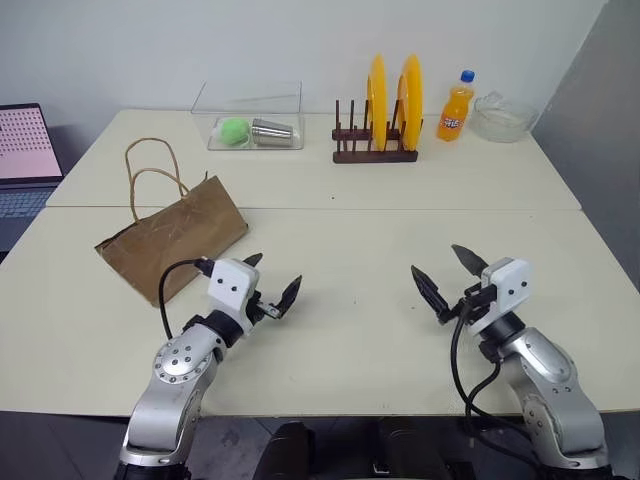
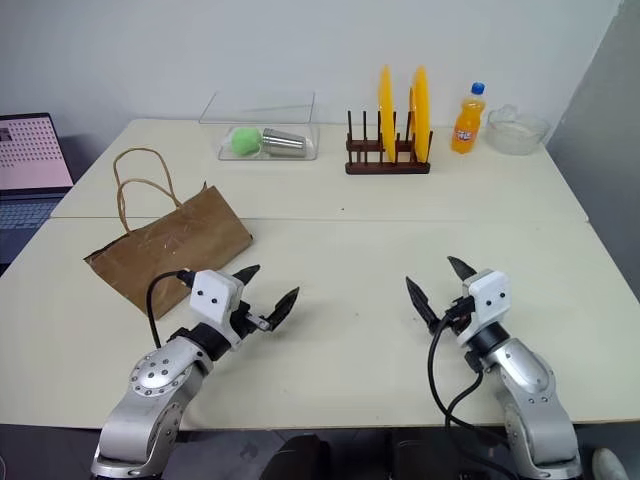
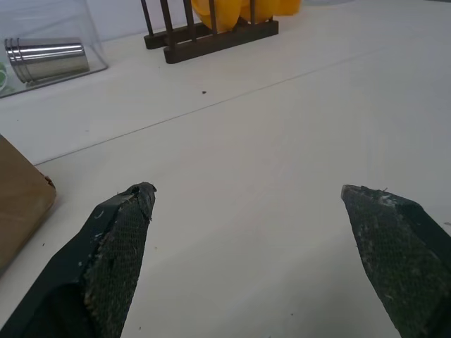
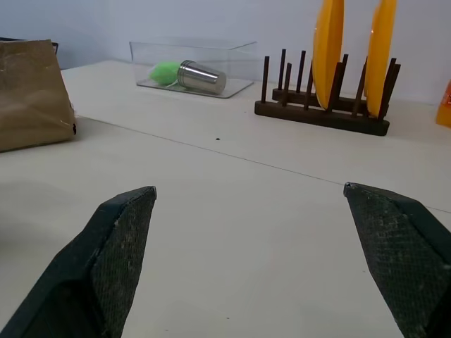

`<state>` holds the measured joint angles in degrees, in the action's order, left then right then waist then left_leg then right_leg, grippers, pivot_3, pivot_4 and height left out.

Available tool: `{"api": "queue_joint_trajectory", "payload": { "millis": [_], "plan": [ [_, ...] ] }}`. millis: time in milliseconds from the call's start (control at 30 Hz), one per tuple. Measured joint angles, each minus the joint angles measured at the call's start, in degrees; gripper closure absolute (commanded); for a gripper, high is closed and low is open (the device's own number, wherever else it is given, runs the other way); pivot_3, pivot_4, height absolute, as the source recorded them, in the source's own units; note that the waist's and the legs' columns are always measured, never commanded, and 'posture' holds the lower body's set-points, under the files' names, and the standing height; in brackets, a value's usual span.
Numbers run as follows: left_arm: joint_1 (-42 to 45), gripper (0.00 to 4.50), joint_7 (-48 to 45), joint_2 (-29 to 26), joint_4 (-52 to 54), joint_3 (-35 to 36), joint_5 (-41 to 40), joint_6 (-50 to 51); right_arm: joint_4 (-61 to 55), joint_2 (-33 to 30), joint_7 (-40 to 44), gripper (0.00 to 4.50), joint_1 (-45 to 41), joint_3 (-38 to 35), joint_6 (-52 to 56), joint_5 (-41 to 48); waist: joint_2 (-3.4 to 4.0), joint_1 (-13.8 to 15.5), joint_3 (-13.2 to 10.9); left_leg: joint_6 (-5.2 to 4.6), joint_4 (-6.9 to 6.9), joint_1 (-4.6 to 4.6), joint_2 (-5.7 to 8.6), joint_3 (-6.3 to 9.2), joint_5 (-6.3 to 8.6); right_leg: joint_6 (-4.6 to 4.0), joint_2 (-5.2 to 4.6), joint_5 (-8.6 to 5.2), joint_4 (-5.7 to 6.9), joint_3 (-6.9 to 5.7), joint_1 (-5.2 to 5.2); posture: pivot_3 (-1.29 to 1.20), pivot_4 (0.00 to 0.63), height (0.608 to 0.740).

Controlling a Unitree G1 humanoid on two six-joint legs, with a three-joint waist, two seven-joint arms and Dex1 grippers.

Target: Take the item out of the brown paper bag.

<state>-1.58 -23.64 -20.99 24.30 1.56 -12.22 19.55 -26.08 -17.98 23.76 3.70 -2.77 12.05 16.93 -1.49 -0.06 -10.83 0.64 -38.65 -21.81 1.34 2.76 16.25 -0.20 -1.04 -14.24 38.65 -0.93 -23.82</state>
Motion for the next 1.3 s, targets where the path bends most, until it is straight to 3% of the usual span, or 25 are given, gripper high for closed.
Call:
{"api": "queue_joint_trajectory", "payload": {
  "millis": [667,867,1067,1300],
  "plan": [
    [-0.30,0.01,-0.47,-0.57,0.59,0.51,0.03,0.34,0.50,-1.94,2.98,0.00,-0.69,1.78,-1.26,-0.49,0.00,-0.08,0.00,0.00,0.00,0.00,0.00,0.00,0.00,0.00,0.00,0.00,0.00,0.00,0.00,0.00,0.150,0.740],
    [-3.03,0.01,-0.27,-0.54,5.56,10.08,-5.54,-0.92,1.86,-5.70,11.21,0.00,-10.36,5.44,-0.50,1.40,0.01,-0.20,-0.01,0.00,0.02,0.01,-0.01,0.02,0.00,0.00,0.00,0.00,-0.01,-0.02,-0.01,0.00,0.150,0.740],
    [-7.31,0.01,-1.52,-4.98,7.91,22.34,-14.04,2.90,2.97,-7.91,21.05,0.00,-22.74,7.47,6.40,10.13,0.01,-0.10,-0.02,0.00,0.06,0.00,-0.01,0.09,0.00,-0.01,0.01,0.00,-0.08,-0.09,0.00,0.00,0.150,0.740],
    [-4.26,0.01,-5.45,-18.54,4.56,38.11,-28.44,12.18,5.43,-10.30,31.40,0.00,-30.62,10.44,13.20,16.54,0.00,0.09,-0.03,0.00,0.10,-0.01,-0.01,0.20,0.00,-0.02,-0.01,0.00,-0.21,-0.22,0.05,0.00,0.150,0.740]
  ]
}}
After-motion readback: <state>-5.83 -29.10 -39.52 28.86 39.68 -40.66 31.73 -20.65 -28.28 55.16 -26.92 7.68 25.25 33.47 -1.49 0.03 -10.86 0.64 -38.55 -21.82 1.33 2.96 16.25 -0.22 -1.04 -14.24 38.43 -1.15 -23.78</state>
